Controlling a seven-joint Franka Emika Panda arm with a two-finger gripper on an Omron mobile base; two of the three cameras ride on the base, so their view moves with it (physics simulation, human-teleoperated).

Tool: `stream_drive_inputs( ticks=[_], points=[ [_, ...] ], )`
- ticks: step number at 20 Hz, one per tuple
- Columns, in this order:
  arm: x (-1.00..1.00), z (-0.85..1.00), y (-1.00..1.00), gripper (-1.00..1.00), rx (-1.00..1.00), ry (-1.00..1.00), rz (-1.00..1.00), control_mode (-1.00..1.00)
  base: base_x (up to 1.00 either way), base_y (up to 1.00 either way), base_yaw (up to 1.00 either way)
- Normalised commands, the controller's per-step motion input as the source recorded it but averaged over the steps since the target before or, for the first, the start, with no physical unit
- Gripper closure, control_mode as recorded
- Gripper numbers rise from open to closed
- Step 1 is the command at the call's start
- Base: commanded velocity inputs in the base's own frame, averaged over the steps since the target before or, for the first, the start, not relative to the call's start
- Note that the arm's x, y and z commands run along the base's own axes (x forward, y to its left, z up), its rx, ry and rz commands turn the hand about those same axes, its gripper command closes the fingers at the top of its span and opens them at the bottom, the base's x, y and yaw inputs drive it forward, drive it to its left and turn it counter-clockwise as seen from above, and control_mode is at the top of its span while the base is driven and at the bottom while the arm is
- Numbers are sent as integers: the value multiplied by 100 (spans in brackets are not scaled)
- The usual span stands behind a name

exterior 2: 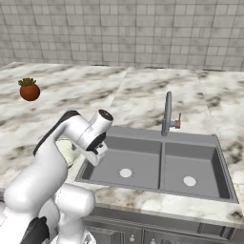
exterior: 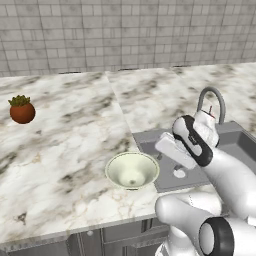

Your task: Pick the cup and bowl from the counter and place them on the counter next to the sink.

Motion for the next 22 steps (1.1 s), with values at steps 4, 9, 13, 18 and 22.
stream_drive_inputs(
  ticks=[4, 9, 13, 18, 22],
  points=[
    [-84, 20, -29, -100, -7, -2, 0, -100, 0, 0, 0],
    [-87, 43, -28, -100, -13, -13, 7, -100, 0, 0, 0],
    [-97, 59, -4, -100, -19, -22, 18, -100, 0, 0, 0],
    [-97, 66, 0, -100, -19, -25, 22, -100, 0, 0, 0],
    [-100, 71, 0, -100, -14, -28, 25, -100, 0, 0, 0]
  ],
)
